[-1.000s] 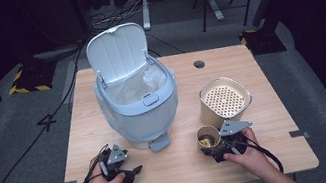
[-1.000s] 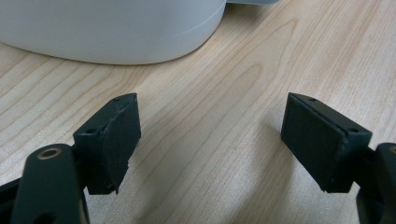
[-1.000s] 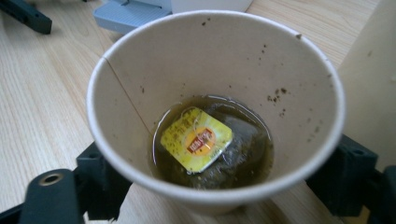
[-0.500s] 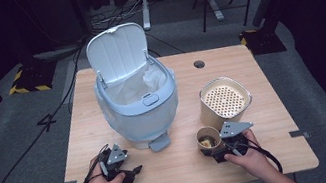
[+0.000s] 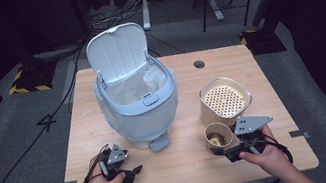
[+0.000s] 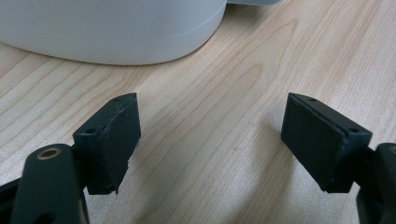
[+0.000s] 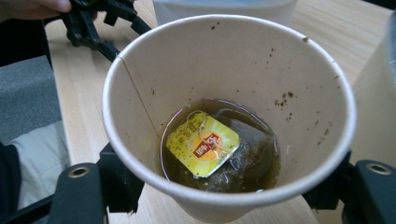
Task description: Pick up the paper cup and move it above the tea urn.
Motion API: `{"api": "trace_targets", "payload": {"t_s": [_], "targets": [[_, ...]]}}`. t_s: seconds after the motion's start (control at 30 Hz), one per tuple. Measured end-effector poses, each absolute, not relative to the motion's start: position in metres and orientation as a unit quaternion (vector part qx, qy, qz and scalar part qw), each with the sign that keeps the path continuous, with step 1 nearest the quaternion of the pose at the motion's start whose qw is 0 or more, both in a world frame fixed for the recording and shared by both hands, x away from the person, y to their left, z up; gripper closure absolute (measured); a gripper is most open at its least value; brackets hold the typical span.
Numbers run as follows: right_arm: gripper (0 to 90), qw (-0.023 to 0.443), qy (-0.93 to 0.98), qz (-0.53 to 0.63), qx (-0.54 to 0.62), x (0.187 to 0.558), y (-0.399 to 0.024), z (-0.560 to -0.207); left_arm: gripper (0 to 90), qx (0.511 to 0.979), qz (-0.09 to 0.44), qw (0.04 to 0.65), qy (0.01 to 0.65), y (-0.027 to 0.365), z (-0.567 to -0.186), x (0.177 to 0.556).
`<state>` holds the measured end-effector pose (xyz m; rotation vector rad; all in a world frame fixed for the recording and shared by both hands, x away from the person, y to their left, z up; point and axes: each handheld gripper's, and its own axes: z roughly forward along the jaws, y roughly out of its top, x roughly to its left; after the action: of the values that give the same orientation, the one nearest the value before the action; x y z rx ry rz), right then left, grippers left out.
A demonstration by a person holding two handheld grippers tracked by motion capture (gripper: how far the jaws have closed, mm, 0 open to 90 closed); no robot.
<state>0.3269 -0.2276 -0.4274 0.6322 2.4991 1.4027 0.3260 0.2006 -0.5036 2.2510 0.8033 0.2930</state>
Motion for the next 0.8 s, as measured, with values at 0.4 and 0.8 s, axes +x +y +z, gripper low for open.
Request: {"api": "trace_targets", "payload": {"t_s": [0.4,0.8], "targets": [[29.9,0.124,0.853,0.469,0.191,0.33,-0.252,-0.373,20.6,0.873,0.114,0.359,0.311,0.2,-0.504,0.326],[30.1,0.131,0.847,0.475,0.199,0.349,-0.268,-0.343,21.0,0.872,0.12,0.357,0.313,0.2,-0.503,0.325]]}}
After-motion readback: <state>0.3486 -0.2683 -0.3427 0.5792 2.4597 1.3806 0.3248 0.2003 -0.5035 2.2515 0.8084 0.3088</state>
